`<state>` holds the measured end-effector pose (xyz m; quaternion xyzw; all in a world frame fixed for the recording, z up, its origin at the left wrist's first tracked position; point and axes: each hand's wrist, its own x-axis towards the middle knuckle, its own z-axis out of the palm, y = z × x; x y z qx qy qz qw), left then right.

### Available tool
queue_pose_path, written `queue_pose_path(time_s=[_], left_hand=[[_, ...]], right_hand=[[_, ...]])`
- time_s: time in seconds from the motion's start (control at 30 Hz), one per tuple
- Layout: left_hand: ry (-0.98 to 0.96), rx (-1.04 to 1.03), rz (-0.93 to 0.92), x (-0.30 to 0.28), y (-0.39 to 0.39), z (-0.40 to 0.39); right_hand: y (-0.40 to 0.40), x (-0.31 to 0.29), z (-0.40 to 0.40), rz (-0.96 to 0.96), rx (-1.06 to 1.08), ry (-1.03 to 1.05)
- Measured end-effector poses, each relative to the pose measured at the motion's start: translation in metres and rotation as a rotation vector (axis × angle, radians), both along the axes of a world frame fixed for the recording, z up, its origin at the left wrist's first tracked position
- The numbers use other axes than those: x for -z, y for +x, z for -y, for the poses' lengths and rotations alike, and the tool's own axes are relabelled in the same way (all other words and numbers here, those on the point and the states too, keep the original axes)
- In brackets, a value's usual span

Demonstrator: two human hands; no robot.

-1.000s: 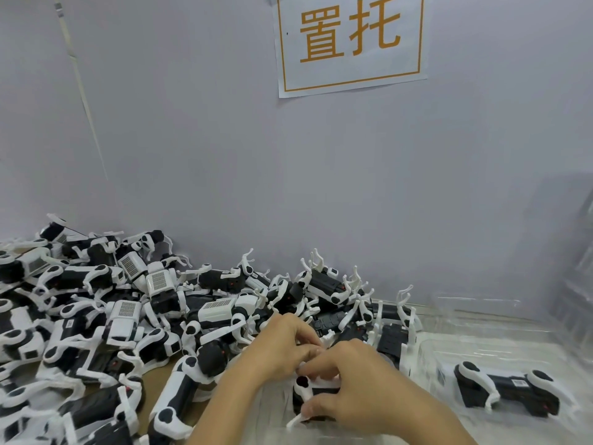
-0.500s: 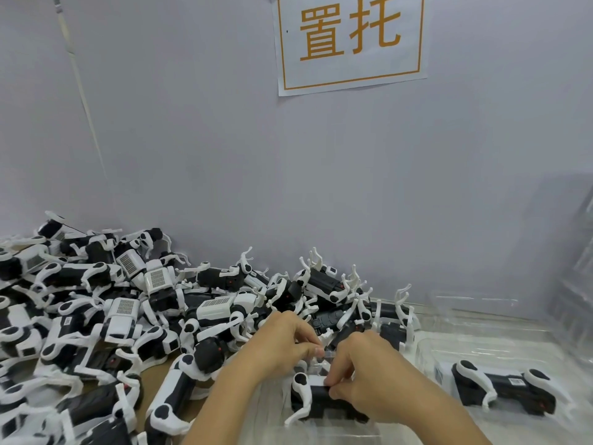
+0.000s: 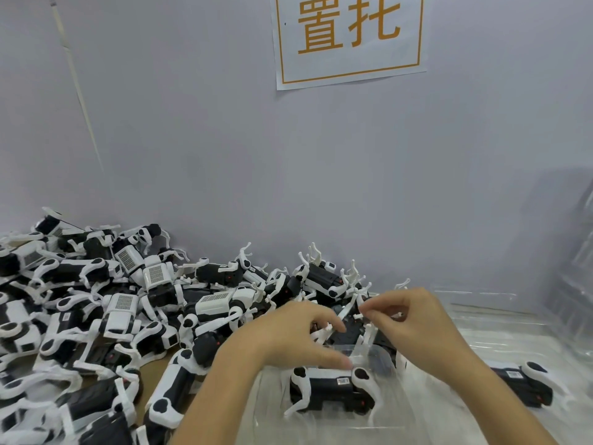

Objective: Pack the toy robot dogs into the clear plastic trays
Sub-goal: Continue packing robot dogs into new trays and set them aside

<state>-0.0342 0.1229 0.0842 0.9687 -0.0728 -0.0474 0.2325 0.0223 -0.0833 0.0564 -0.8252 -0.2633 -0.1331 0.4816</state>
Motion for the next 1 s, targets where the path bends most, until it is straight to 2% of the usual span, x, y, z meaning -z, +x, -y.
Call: queue_pose_path(time_s=[0.13, 0.3, 0.67, 0.87, 1.0], left_hand=[[0.074, 0.150, -0.221, 0.000, -0.007, 0.022], [0.306, 0.156, -0.228, 0.013, -0.006, 0.043], [0.237, 0.111, -0.092, 0.027, 0.001, 0.036], [0.228, 0.131, -0.102, 0.029, 0.004, 0.035], [0.220, 0.147, -0.142, 0.027, 0.003, 0.039]], right_hand=[[0.002, 0.002, 0.002, -0.014, -0.001, 0.012], [0.004, 0.006, -0.002, -0.013, -0.013, 0.014], [0.006, 0.005, 0.004, -0.040, 0.008, 0.042], [0.010, -0.002, 0.022, -0.061, 0.109, 0.072], [0.015, -0.005, 0.042, -0.117, 0.224, -0.075]])
